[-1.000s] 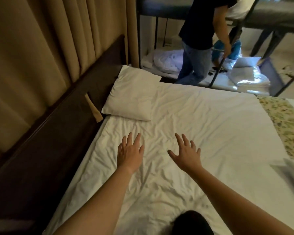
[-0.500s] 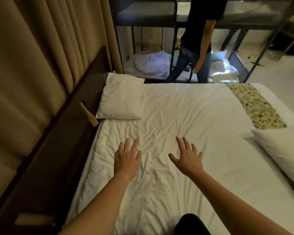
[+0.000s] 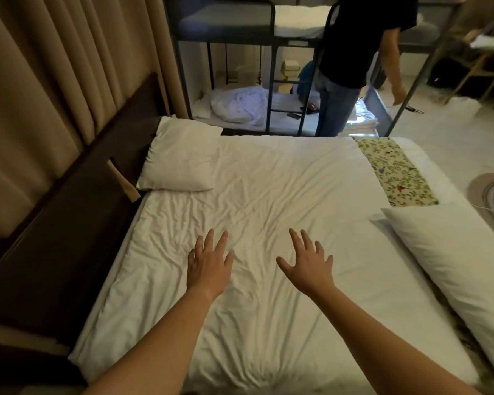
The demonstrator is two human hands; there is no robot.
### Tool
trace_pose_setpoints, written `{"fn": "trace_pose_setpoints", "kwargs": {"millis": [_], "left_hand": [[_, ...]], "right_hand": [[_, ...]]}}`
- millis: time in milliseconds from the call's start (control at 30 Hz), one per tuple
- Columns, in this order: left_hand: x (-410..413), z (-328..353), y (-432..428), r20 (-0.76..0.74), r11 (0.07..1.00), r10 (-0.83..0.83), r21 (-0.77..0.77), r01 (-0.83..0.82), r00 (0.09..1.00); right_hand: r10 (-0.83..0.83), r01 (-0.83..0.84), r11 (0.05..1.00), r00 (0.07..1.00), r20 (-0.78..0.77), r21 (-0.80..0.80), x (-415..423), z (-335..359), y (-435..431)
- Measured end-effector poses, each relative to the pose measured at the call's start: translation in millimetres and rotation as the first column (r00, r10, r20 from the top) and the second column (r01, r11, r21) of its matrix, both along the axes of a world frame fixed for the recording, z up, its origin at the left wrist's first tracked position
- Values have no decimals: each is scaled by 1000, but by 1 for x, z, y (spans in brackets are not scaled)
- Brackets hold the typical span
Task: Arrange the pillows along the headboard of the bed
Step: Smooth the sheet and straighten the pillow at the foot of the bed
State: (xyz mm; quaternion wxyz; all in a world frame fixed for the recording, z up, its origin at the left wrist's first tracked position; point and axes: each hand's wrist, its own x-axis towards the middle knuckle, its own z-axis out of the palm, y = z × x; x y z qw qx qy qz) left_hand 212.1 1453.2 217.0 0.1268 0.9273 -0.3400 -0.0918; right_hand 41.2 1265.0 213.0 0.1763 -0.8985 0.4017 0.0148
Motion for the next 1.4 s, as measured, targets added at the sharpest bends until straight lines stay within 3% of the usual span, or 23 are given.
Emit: {"fn": "trace_pose_setpoints", "kwargs": {"millis": [933,1400], "left_hand": [[-183,0,-113,-51,959,-282,-6,282,958],[-338,-7,-239,-48,971,-239,13,240,970]], "right_hand": [[-325,324,946,945,-29,-31,-232,17,-53],[-282,281,958,959,-15,-52,-379,19,-189]]}}
